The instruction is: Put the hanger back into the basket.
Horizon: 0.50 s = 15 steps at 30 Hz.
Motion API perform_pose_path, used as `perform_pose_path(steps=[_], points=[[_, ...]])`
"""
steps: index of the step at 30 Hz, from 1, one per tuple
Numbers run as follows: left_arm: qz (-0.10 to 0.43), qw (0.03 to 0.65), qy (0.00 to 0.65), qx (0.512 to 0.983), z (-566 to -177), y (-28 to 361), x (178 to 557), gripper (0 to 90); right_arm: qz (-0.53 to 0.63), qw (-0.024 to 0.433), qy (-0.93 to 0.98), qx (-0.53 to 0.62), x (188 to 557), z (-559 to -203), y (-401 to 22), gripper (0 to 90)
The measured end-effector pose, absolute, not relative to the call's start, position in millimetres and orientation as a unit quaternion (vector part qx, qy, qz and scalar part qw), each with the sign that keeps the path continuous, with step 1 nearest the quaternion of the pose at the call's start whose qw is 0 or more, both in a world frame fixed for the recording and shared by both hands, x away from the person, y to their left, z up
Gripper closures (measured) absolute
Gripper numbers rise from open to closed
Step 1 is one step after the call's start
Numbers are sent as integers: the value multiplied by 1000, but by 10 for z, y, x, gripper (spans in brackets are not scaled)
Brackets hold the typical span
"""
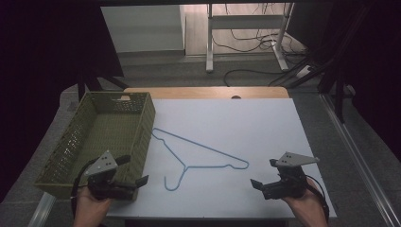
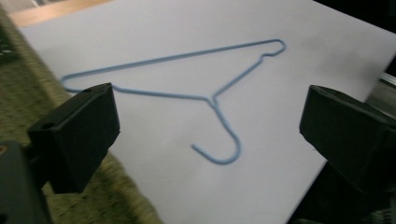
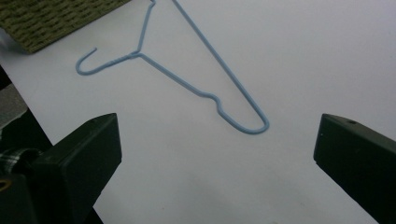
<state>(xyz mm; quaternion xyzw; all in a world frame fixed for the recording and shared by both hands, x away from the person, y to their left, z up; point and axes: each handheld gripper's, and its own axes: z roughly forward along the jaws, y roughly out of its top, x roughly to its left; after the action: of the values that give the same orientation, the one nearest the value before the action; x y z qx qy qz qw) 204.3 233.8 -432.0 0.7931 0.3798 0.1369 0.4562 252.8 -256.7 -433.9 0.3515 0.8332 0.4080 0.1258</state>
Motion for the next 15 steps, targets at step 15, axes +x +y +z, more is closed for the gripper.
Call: perform_pose_path(steps=[15], points=[[106, 460, 324, 820, -4358, 1792, 2181, 47, 394, 106, 850, 334, 2690, -4275, -2345, 5]])
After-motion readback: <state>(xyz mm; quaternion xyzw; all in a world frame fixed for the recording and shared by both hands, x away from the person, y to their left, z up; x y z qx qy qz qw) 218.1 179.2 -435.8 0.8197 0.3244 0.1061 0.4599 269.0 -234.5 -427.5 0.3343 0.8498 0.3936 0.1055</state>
